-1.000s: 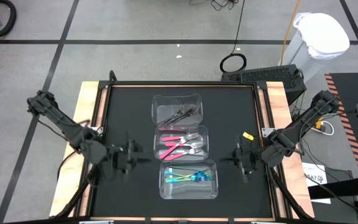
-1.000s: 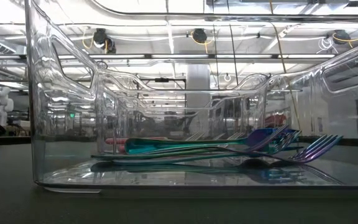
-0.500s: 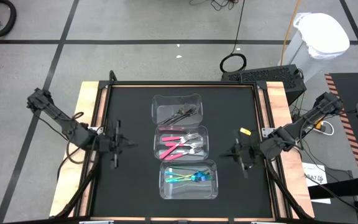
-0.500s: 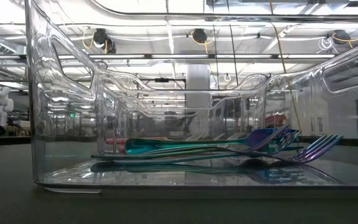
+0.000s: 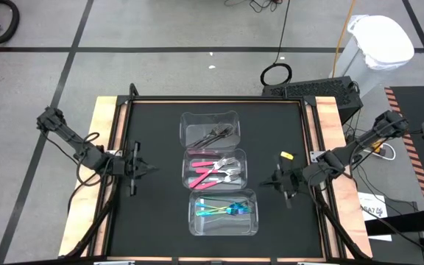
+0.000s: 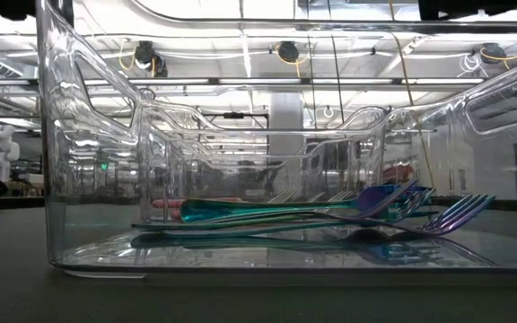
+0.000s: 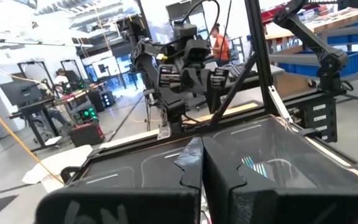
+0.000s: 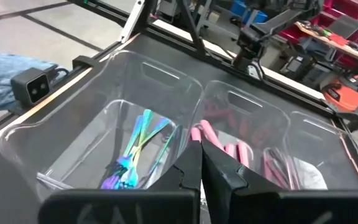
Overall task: Sort silverware by color (type)
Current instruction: Return to Home Position
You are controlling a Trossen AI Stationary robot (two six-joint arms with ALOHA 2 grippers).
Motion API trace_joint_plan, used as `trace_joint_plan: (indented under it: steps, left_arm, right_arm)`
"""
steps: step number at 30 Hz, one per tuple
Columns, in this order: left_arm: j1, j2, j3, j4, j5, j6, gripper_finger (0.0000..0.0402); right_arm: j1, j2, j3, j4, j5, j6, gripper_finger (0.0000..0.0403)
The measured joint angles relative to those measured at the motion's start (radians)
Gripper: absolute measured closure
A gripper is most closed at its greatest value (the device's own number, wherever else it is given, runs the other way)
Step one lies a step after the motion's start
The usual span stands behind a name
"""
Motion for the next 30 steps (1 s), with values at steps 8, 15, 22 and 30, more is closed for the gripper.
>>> trace_joint_plan:
  steps: [8, 15, 22, 30]
  left_arm:
    - [0.000, -0.057, -0.073, 0.014, 0.001, -0.001, 0.0394]
    - [0.000, -0.109, -0.146, 0.069, 0.001, 0.003, 0.0394]
    - [0.021, -0.153, -0.189, 0.073, 0.003, 0.003, 0.0394]
    - [0.097, -0.191, -0.238, 0.064, 0.082, -0.029, 0.0394]
  right_arm:
    - [-0.046, -0.057, -0.084, 0.075, -0.090, -0.011, 0.0401]
    - [-0.089, -0.084, -0.143, 0.132, -0.135, -0.028, 0.0401]
    - [-0.123, -0.100, -0.177, 0.131, -0.156, -0.028, 0.0401]
    - [-0.152, -0.101, -0.179, 0.131, -0.155, -0.027, 0.0401]
